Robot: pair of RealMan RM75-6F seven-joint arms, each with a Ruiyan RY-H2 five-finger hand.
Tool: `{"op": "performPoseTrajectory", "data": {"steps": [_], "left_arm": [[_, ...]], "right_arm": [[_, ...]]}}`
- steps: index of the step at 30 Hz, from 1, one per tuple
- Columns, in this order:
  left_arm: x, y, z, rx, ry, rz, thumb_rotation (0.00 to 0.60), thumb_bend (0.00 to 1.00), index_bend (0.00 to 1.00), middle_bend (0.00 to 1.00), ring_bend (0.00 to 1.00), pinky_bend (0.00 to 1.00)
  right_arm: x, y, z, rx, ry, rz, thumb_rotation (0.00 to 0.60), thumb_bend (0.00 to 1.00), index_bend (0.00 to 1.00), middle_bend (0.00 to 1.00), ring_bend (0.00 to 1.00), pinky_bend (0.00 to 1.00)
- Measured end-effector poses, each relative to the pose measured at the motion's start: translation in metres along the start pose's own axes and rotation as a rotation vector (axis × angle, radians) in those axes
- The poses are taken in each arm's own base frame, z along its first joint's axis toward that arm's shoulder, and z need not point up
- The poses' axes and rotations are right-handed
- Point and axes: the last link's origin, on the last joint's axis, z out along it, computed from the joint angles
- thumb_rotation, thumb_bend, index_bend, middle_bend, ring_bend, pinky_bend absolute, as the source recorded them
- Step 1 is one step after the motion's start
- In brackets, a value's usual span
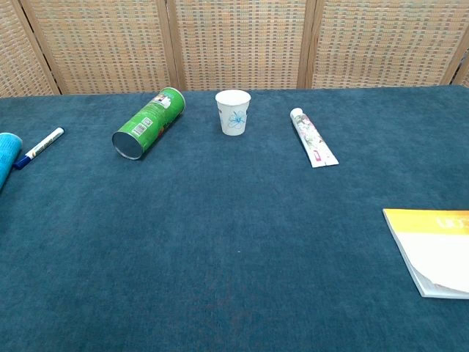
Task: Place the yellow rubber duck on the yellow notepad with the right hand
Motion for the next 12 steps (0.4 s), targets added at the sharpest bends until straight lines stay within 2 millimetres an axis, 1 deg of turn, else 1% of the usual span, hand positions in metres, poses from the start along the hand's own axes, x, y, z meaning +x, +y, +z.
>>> {"op": "performPoseTrajectory", "data": {"steps": [2, 7, 12], "left_arm": [[0.000, 0.000, -0.001, 0.002, 0.004, 0.001, 0.600, 0.00, 0.00, 0.00, 0.00, 0.00], [0.001, -0.001, -0.003, 0.001, 0.018, 0.006, 0.600, 0.00, 0.00, 0.00, 0.00, 0.00], [0.000, -0.001, -0.005, -0.006, 0.010, 0.004, 0.600, 0.00, 0.00, 0.00, 0.00, 0.00]], "right_arm": [[0.005, -0.001, -0.008, -0.015, 0.048, 0.011, 0.600, 0.00, 0.00, 0.00, 0.00, 0.00], [0.017, -0.007, -0.029, -0.086, 0.211, 0.031, 0.600, 0.00, 0.00, 0.00, 0.00, 0.00], [0.020, -0.011, -0.041, -0.158, 0.291, 0.014, 0.600, 0.00, 0.00, 0.00, 0.00, 0.00]]}}
